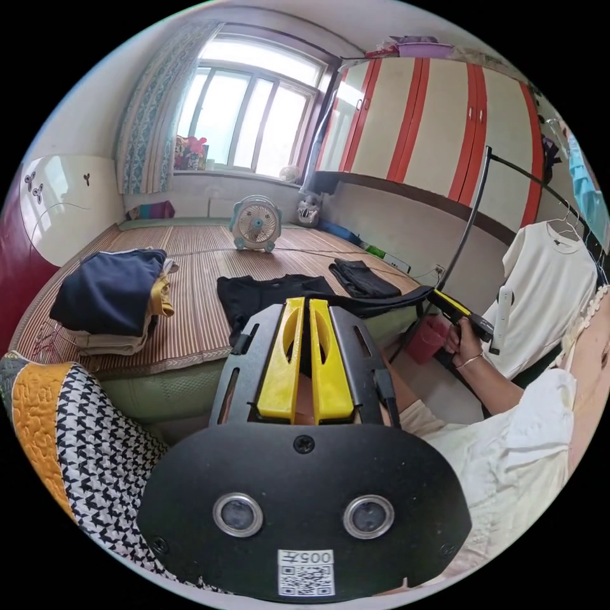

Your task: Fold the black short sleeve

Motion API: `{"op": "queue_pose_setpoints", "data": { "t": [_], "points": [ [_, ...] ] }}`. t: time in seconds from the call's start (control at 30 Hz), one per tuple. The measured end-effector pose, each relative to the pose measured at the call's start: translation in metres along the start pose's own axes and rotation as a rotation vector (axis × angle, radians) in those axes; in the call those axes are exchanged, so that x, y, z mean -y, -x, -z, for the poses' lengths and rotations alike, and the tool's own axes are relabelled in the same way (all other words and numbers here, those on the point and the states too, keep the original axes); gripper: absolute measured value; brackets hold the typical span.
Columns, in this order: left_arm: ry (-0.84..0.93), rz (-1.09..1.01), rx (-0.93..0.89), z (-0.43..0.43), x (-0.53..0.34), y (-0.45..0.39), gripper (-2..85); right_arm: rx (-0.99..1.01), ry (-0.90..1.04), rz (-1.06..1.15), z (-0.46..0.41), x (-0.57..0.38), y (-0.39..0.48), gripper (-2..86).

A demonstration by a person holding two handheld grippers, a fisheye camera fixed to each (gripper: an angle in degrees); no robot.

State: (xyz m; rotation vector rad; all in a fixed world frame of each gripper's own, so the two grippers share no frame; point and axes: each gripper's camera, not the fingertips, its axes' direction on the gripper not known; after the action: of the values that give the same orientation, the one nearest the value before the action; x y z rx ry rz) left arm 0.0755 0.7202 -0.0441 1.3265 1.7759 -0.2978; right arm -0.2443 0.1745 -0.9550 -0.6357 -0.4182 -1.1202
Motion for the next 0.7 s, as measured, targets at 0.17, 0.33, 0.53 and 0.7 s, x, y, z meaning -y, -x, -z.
{"op": "queue_pose_setpoints", "data": {
  "t": [0.17, 0.33, 0.53, 0.7],
  "points": [
    [-0.058, 0.016, -0.028, -0.009, 0.021, 0.014, 0.9, 0.016, -0.043, 0.006, -0.013, 0.015, 0.007, -1.6],
    [-0.055, 0.012, 0.005, -0.048, 0.048, 0.034, 0.9, 0.002, -0.028, 0.069, -0.065, 0.030, 0.021, -1.6],
    [-0.022, 0.010, 0.070, -0.120, 0.097, 0.070, 0.9, 0.018, 0.005, 0.139, -0.154, 0.065, 0.039, -1.5],
    [0.020, -0.005, 0.140, -0.211, 0.145, 0.113, 1.0, 0.003, 0.059, 0.207, -0.257, 0.096, 0.057, -1.6]
  ]
}}
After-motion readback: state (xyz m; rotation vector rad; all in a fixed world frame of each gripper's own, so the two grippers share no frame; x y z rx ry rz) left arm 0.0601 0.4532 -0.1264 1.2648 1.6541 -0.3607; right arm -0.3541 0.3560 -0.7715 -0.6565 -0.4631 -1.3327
